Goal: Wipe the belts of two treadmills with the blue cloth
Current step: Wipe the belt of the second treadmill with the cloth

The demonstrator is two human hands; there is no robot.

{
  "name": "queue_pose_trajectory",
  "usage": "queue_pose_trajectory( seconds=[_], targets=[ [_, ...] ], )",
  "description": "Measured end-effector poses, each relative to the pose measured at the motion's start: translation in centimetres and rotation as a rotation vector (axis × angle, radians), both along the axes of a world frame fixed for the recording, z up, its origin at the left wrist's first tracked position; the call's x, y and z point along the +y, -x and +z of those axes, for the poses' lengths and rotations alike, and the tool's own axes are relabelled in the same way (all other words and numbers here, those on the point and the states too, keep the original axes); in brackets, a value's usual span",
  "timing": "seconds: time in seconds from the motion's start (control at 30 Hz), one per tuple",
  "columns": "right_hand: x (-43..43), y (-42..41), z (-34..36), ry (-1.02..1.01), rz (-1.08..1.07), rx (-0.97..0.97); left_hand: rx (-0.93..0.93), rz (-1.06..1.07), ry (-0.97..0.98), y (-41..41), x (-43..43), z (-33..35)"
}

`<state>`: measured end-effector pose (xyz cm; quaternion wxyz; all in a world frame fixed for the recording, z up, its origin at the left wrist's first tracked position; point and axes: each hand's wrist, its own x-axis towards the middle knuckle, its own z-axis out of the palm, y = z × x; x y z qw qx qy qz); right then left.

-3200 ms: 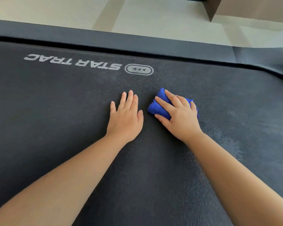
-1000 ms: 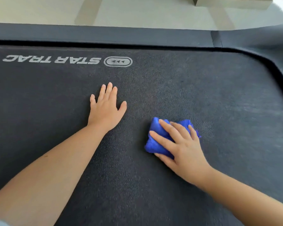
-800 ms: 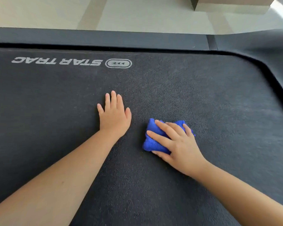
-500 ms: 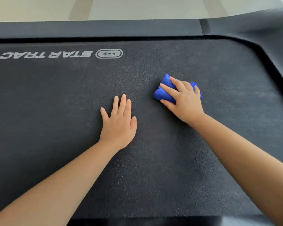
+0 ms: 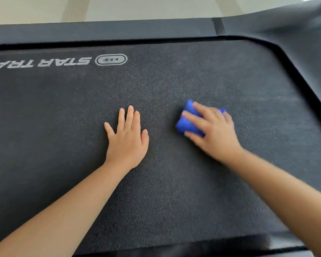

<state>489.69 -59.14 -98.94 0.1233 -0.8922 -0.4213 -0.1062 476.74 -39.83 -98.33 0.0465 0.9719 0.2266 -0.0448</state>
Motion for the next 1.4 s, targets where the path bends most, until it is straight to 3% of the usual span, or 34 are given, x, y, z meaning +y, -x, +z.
queue_pose_trajectory(
  seconds=[0.1, 0.17, 0.4, 0.57, 0.73, 0.83, 0.9, 1.0, 1.13, 1.4],
  targets=[
    [0.0, -4.7, 0.4, 0.019, -0.183, 0.088, 0.003, 0.0, 0.011, 0.0, 0.0, 0.2],
    [0.1, -4.7, 0.4, 0.012, -0.192, 0.073, 0.003, 0.003, 0.012, 0.0, 0.1, 0.1],
    [-2.0, 10.9, 0.2, -0.031, 0.116, 0.061, -0.038, 0.013, 0.008, 0.0, -0.1, -0.1],
    [-2.8, 9.1, -0.1, -0.012, 0.235, 0.032, -0.049, 0.036, 0.037, -0.1, -0.1, 0.0],
    [-4.5, 1.6, 0.3, -0.007, -0.164, 0.05, -0.025, 0.033, 0.048, -0.1, -0.3, 0.5],
    [-3.8, 2.3, 0.6, -0.005, -0.272, 0.037, -0.007, 0.048, 0.021, -0.1, -0.4, 0.7],
    [-3.0, 6.2, 0.4, -0.026, -0.236, 0.009, -0.006, 0.062, 0.016, -0.5, -1.2, 1.0],
    [-2.6, 11.1, 0.2, -0.025, -0.116, 0.007, -0.033, 0.026, 0.159, -1.8, -4.4, 1.2],
    [-4.2, 10.1, 0.3, 0.007, -0.037, 0.039, -0.053, -0.07, 0.132, -2.3, -6.7, 0.3],
    [-11.7, 6.2, 0.2, 0.002, -0.589, 0.049, -0.009, -0.157, 0.032, -2.0, -6.8, 0.3]
  ],
)
